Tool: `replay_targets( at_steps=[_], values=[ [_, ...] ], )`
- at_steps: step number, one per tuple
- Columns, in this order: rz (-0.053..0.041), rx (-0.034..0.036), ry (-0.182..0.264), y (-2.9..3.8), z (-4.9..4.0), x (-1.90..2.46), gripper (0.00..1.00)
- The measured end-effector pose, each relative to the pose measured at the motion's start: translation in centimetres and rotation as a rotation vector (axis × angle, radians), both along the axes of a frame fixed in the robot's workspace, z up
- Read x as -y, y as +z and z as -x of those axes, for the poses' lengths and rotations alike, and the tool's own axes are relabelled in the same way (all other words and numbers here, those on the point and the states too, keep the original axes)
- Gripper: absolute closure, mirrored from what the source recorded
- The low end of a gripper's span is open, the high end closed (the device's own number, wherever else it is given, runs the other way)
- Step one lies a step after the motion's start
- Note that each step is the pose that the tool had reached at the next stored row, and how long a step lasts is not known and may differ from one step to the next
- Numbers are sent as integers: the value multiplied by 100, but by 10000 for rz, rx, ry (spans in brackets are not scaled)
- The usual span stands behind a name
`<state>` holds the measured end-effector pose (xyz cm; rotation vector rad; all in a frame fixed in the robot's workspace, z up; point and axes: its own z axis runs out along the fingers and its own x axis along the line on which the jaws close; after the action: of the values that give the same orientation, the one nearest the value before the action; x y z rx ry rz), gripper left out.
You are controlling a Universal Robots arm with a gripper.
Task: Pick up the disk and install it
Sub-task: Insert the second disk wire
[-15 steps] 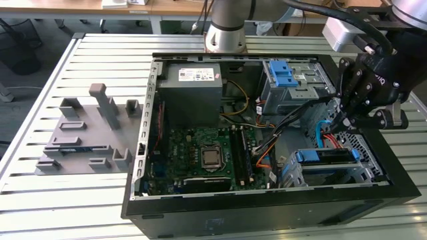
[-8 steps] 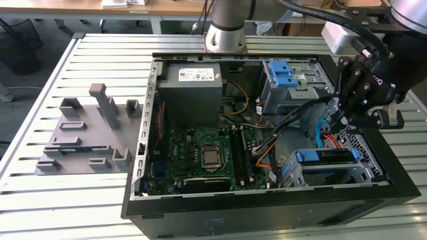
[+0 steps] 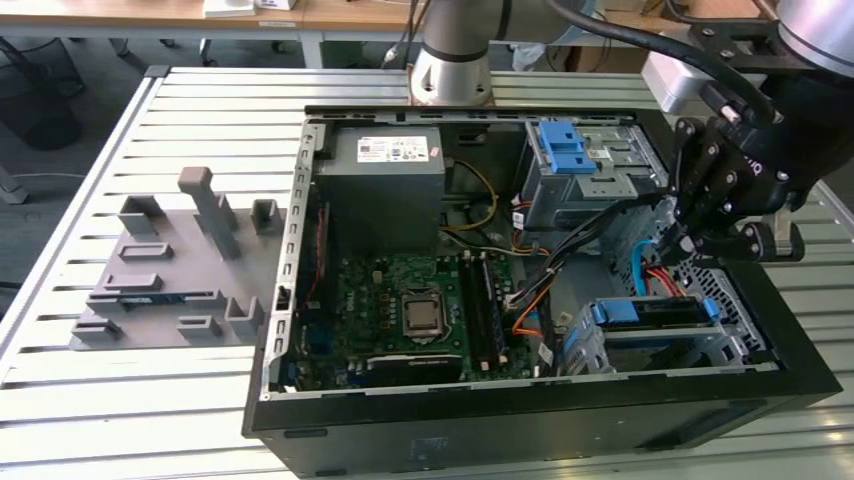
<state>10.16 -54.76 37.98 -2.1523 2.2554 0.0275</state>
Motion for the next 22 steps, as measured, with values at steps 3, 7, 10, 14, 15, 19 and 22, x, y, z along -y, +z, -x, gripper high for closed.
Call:
replay_targets(
  at_steps=[3,7,10,14,15,19,22],
  values=[
    [-1,0,0,-9,-2,-3,89],
    [1,0,0,21,-2,-4,89],
    [-2,0,0,37,-3,-4,89],
    [-33,0,0,27,-6,-4,89],
    [-44,0,-1,26,-6,-4,89],
    [-135,0,0,17,-8,-4,89],
    [-234,0,0,12,-9,-4,89]
  ],
)
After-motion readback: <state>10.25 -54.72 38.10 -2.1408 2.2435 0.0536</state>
